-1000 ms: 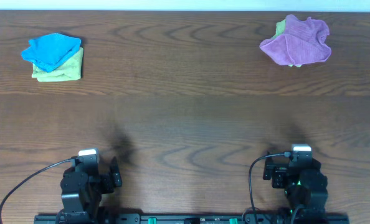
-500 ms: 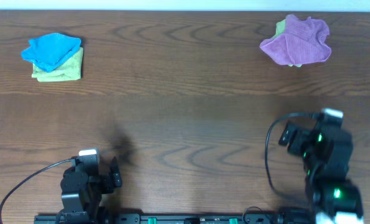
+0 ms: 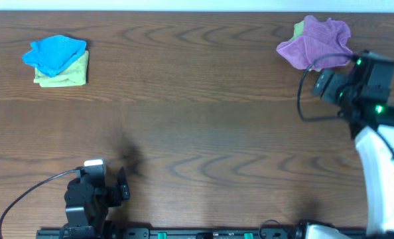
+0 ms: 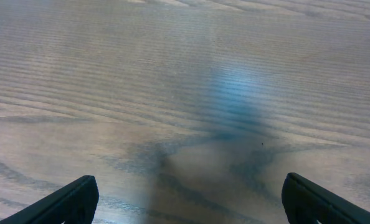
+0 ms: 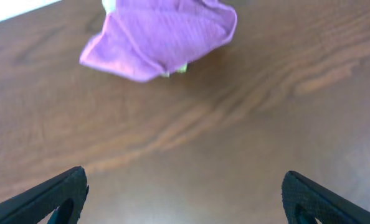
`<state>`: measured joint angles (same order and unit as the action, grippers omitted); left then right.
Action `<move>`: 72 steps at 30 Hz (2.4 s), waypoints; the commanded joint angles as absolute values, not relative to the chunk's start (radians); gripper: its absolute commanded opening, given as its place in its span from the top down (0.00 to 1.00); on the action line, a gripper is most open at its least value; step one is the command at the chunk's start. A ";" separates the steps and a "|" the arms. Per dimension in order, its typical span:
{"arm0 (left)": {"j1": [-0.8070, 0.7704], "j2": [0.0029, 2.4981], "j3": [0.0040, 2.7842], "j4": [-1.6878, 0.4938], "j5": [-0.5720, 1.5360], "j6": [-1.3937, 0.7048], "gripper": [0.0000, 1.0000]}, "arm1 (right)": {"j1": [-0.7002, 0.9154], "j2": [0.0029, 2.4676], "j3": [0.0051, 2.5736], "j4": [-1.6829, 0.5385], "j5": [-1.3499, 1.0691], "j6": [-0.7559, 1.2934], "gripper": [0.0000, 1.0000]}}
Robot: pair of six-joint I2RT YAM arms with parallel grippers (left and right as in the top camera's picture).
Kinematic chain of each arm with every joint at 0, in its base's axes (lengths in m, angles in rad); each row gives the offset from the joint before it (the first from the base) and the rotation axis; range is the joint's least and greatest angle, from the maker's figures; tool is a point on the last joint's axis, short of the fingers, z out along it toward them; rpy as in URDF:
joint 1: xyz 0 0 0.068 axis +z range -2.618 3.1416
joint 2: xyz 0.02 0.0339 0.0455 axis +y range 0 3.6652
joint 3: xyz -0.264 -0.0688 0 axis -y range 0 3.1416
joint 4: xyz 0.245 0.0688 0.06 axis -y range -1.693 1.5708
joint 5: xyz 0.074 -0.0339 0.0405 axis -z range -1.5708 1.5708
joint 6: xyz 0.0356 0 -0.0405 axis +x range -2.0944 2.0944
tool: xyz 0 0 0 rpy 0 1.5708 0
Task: Fold the cloth
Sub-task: 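Reach the right gripper up to the crumpled purple cloth, then grasp the purple cloth with the right gripper and lift it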
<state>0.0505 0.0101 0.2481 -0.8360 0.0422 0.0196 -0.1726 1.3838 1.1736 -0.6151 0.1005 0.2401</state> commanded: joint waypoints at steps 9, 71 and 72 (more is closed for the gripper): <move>0.050 0.004 0.239 -0.904 0.015 0.046 0.05 | -0.276 1.749 1.566 -0.686 -0.004 0.129 0.01; 0.050 0.004 0.239 -0.903 0.015 0.046 0.05 | -0.260 2.256 1.728 -0.363 -0.326 0.265 0.95; 0.050 0.004 0.239 -0.904 0.015 0.046 0.05 | -0.260 2.245 1.728 -0.363 -0.331 0.265 0.99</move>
